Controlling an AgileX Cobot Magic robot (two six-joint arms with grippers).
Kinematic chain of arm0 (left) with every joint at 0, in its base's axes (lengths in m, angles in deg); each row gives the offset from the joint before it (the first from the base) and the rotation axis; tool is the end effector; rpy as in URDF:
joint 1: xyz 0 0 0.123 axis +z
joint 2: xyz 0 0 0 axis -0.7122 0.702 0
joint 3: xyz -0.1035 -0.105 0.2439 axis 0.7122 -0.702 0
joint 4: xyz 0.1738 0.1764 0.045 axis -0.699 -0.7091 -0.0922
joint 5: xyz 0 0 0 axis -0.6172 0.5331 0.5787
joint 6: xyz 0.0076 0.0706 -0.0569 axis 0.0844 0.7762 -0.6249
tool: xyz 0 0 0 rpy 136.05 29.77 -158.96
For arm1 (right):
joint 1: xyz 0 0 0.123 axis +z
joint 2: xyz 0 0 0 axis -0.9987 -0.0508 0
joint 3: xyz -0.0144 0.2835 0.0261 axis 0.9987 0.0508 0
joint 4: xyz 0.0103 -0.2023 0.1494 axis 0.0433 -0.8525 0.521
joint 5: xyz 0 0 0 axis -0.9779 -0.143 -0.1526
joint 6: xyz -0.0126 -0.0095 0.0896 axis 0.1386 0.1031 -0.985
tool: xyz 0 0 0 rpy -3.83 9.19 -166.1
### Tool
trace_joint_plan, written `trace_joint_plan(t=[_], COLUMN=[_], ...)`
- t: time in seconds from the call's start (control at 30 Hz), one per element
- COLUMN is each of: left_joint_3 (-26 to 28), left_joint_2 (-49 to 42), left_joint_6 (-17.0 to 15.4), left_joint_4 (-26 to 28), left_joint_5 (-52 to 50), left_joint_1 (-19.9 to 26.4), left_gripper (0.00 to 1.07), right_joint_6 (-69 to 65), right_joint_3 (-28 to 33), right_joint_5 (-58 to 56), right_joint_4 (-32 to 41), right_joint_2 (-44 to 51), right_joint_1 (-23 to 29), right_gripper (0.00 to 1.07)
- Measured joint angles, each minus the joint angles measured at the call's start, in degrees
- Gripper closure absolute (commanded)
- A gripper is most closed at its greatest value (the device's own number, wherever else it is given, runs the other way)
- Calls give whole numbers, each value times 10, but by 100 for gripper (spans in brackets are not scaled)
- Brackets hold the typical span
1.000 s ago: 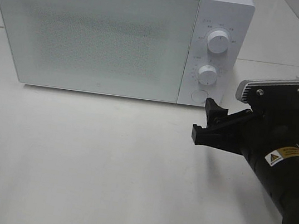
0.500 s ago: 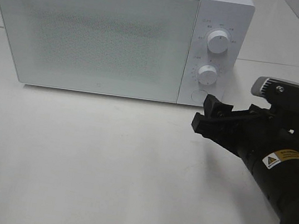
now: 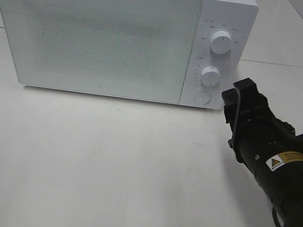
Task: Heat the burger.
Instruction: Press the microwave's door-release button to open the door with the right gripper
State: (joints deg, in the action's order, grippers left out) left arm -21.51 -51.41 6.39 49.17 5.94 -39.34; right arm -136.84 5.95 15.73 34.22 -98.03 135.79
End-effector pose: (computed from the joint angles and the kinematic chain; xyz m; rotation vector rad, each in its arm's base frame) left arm -0.0088 -0.0200 0.2824 0.0717 2.0245 -0.1180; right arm 0.1959 0.1328 0.1550 0.8639 1.5798 0.9187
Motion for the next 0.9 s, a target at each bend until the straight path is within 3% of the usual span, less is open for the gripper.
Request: trace_joint_plan(t=[0.07,0.1,0.17,0.2,0.23,0.37,0.73,0.9], left_joint_3=[0,0,0,0,0,0,0,0], left_joint_2=[0,0,0,0,0,0,0,0], left_joint_6=[0,0,0,0,0,0,0,0], left_joint_4=[0,0,0,0,0,0,0,0], left_joint_5=[0,0,0,0,0,0,0,0], left_joint_1=[0,0,0,0,0,0,0,0], left_gripper=[6,6,6,6,6,6,6,6], right_joint_6=[-78,-78,-148,-148,-184,-215,-240,-252], right_joint_3=[0,0,0,0,0,0,0,-15], right_joint_5=[0,0,0,0,-5,-31,-49,-50], right_joint_4=[0,0,0,0,3,15,61,78], right_joint_2=[0,0,0,0,0,0,-1,-44], right_joint_1=[0,0,0,0,0,0,0,0], right_gripper=[73,73,88,88,95,107,107,107])
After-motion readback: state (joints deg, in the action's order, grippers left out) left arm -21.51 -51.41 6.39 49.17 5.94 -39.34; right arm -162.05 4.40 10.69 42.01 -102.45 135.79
